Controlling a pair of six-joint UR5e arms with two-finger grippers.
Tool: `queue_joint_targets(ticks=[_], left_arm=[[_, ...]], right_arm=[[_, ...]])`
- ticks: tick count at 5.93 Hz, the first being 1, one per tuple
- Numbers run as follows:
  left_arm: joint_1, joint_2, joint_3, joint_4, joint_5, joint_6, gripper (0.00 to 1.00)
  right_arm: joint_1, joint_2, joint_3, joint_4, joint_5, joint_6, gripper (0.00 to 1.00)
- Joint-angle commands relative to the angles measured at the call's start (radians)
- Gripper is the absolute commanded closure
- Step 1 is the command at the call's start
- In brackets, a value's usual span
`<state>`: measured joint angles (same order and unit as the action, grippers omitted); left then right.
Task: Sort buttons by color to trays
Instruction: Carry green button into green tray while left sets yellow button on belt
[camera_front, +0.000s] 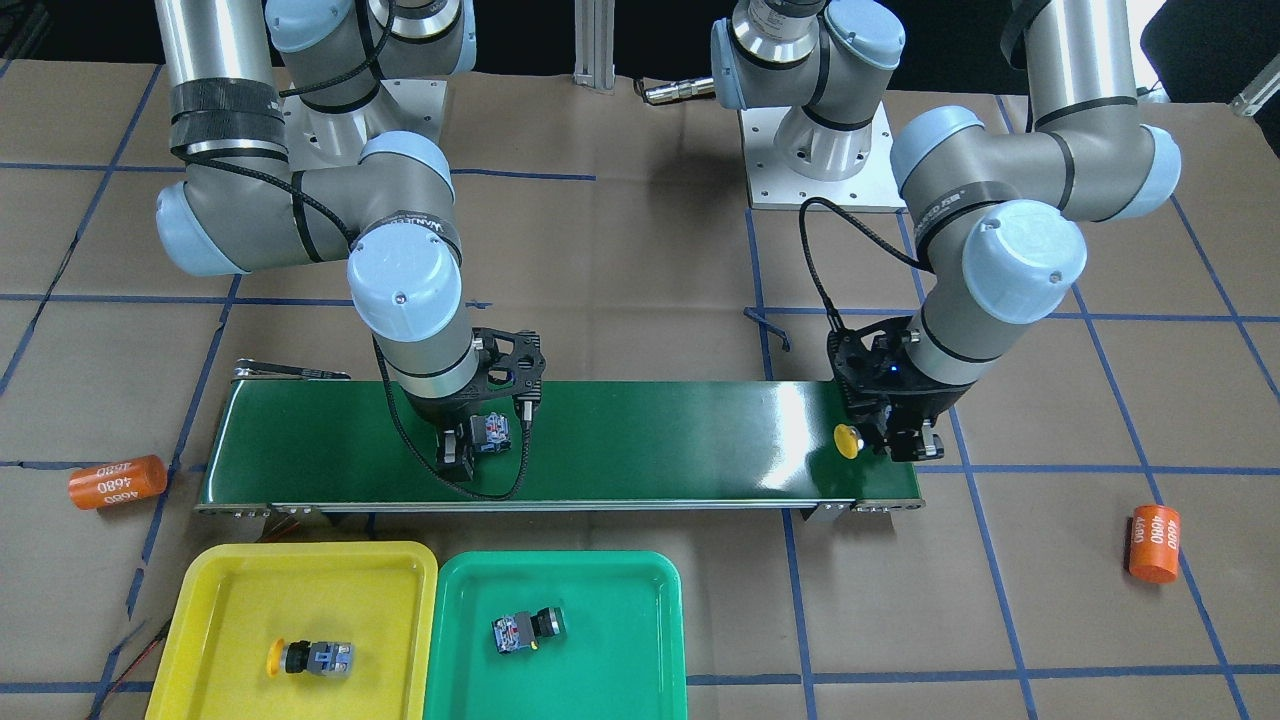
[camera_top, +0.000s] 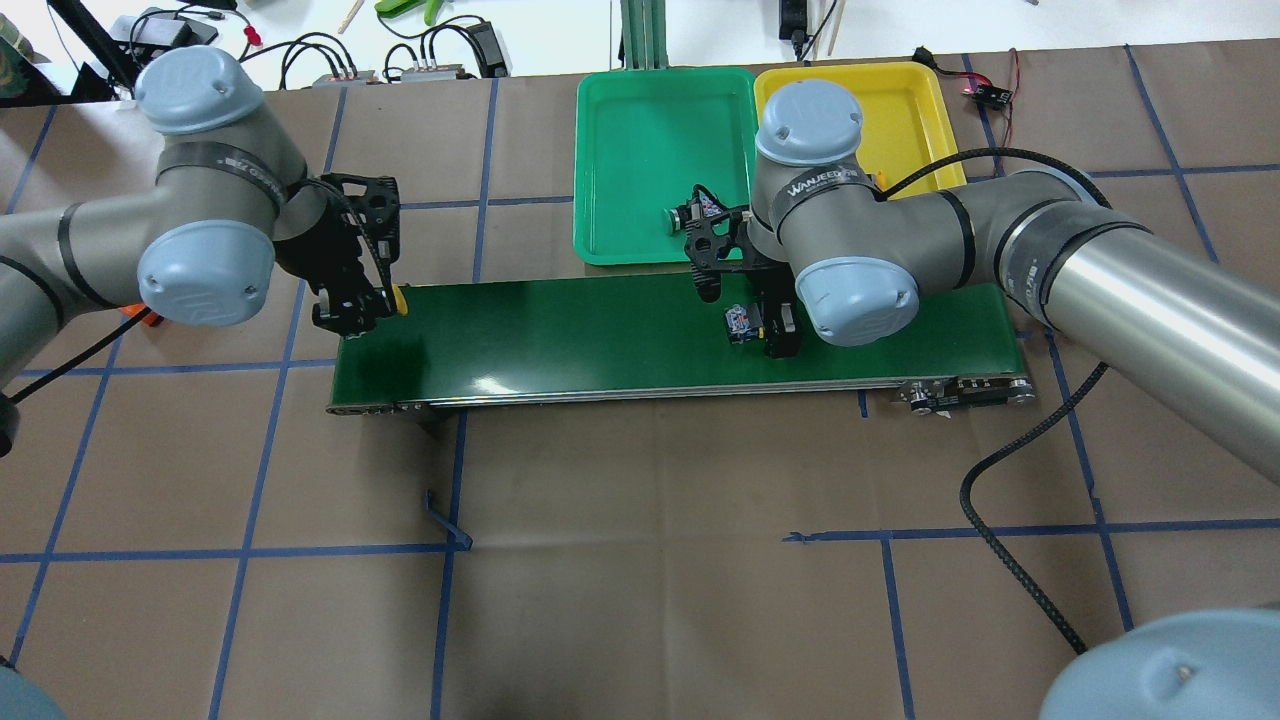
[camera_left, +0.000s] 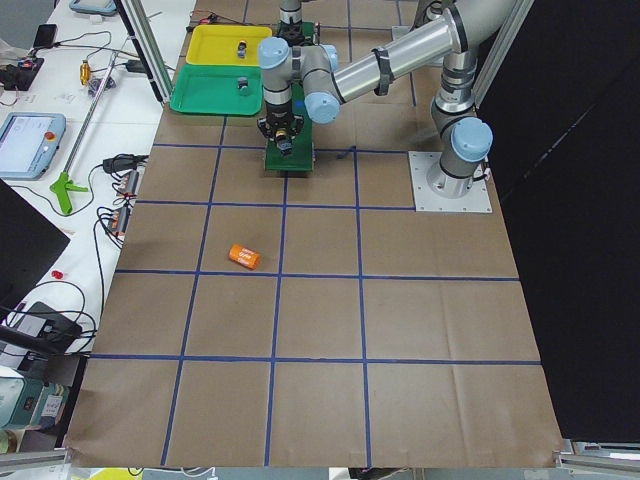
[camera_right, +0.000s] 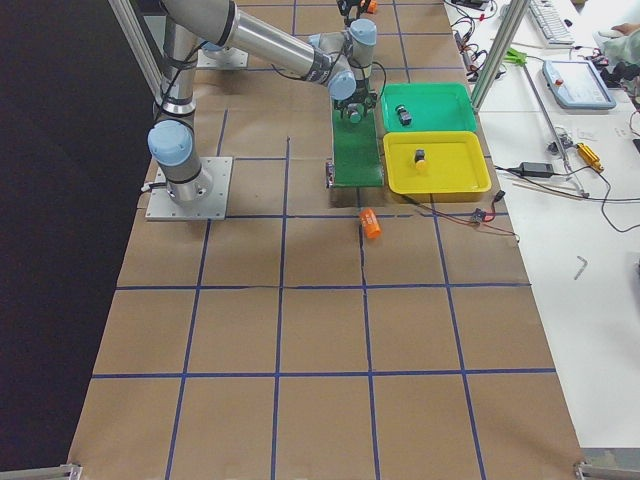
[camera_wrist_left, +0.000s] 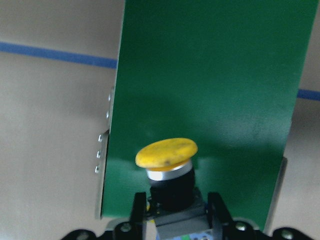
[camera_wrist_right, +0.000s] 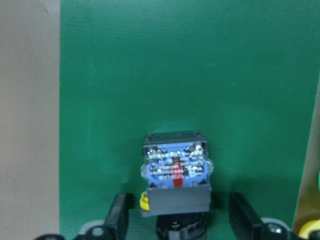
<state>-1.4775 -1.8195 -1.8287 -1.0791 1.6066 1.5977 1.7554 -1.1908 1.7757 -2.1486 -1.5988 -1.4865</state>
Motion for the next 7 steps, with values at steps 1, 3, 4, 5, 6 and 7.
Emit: queue_joint_targets(ticks=[1, 3, 4, 5, 6, 7], left_arm=[[-0.044, -0.006, -0.023, 0.027, 0.003, 0.139, 0.94], [-0.041, -0.006, -0.038, 0.028, 0.003, 0.192, 0.14], [-0.029, -0.006, -0.037, 0.031, 0.004, 0.195, 0.08], [0.006, 0.005, -0.031, 0.033, 0.004, 0.179, 0.06], [0.102, 0.02, -0.017, 0.033, 0.004, 0.171, 0.06], [0.221, 0.02, -0.009, 0.044, -0.01, 0.115, 0.06]], right_arm=[[-0.034, -0.009, 0.002, 0.003, -0.059, -0.055, 0.86], [-0.114, -0.052, 0.001, 0.016, -0.058, -0.134, 0.94], [-0.147, -0.073, -0.015, 0.009, -0.056, -0.142, 0.94], [-0.151, -0.064, -0.069, -0.006, -0.044, -0.136, 0.94], [-0.149, -0.011, -0.179, -0.005, -0.023, -0.13, 0.93], [-0.14, 0.072, -0.294, -0.007, -0.013, -0.132, 0.93]])
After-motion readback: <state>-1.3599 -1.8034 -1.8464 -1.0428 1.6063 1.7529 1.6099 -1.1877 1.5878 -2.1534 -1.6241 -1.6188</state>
